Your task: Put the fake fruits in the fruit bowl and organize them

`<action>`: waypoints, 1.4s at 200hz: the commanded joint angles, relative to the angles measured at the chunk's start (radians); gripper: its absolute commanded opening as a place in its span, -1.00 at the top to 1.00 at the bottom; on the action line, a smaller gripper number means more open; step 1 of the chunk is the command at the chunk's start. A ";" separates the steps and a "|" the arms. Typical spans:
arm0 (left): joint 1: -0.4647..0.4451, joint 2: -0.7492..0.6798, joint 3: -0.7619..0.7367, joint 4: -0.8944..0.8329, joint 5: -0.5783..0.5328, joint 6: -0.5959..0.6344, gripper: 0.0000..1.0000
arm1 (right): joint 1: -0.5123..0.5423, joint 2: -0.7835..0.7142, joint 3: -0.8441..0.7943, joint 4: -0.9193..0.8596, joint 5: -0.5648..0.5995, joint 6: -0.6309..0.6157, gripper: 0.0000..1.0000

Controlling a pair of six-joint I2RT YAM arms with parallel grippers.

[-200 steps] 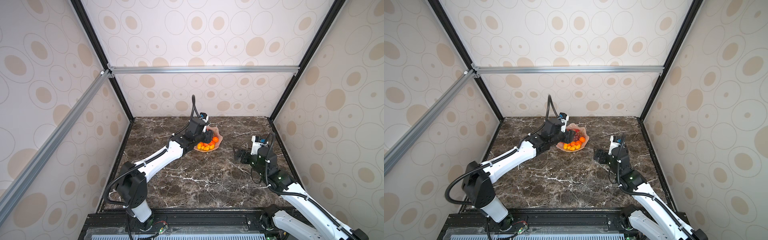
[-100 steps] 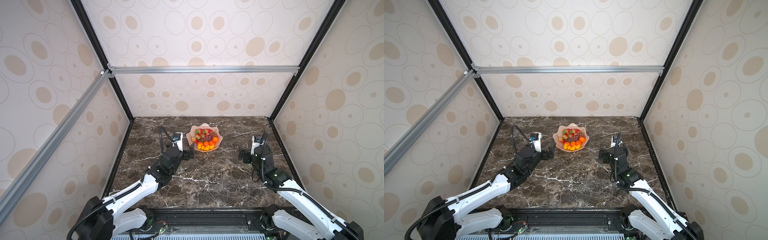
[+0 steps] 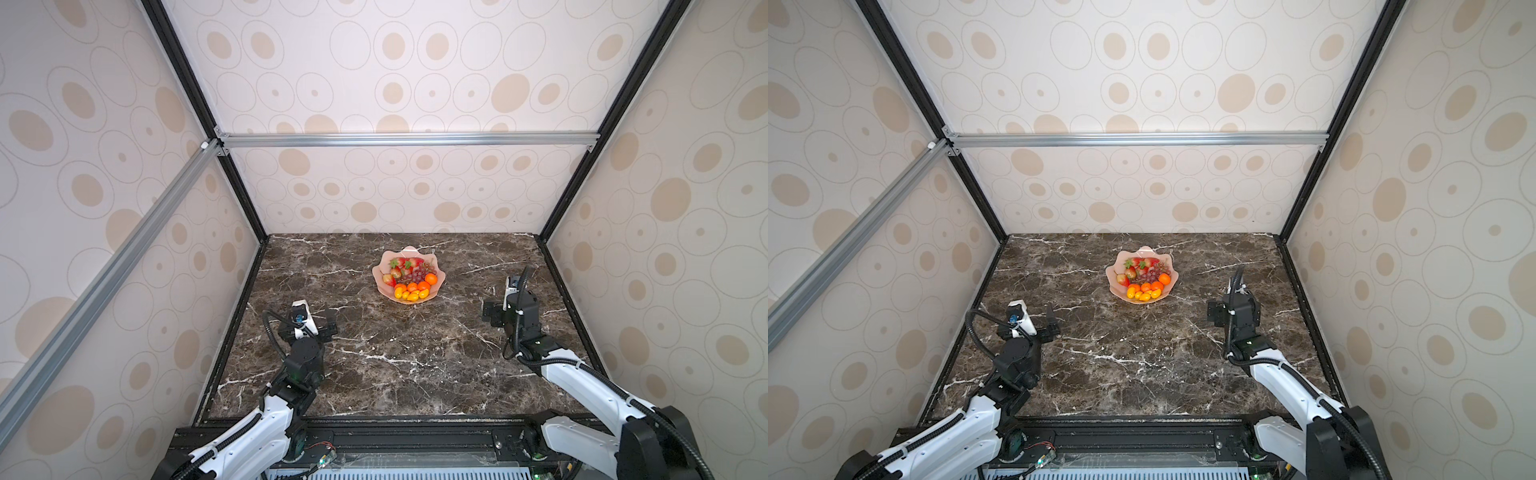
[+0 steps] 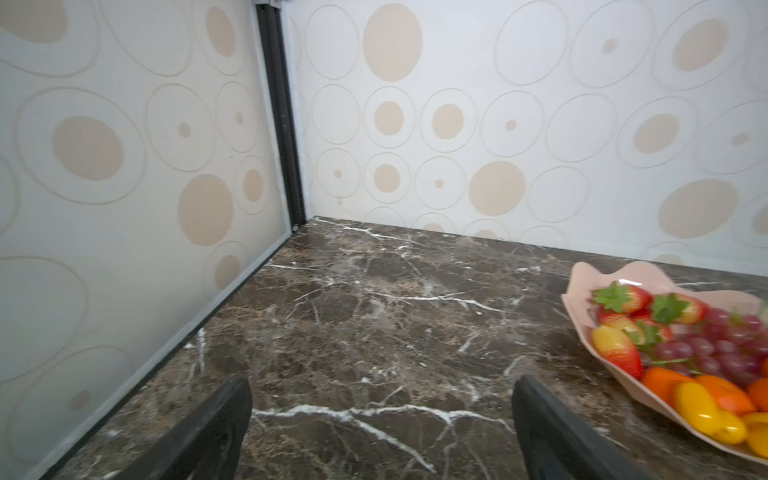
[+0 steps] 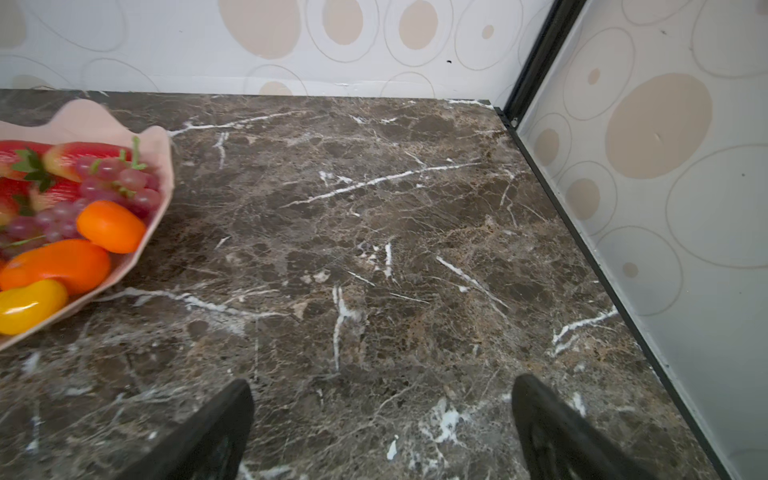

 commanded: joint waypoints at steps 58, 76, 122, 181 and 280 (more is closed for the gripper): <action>0.170 0.190 -0.118 0.396 -0.005 0.143 -0.97 | -0.127 0.188 -0.113 0.410 -0.172 -0.099 -0.99; 0.209 0.264 -0.143 0.504 0.073 0.115 -0.97 | -0.138 0.232 -0.131 0.495 -0.194 -0.109 -0.99; 0.289 0.423 -0.164 0.763 0.227 0.134 -0.97 | -0.180 0.298 -0.140 0.610 -0.293 -0.149 -1.00; 0.406 0.716 -0.138 1.048 0.394 0.089 -0.97 | -0.202 0.432 -0.180 0.808 -0.282 -0.121 -0.99; 0.429 0.778 0.065 0.716 0.441 0.087 -0.97 | -0.198 0.426 -0.099 0.640 -0.260 -0.121 -0.99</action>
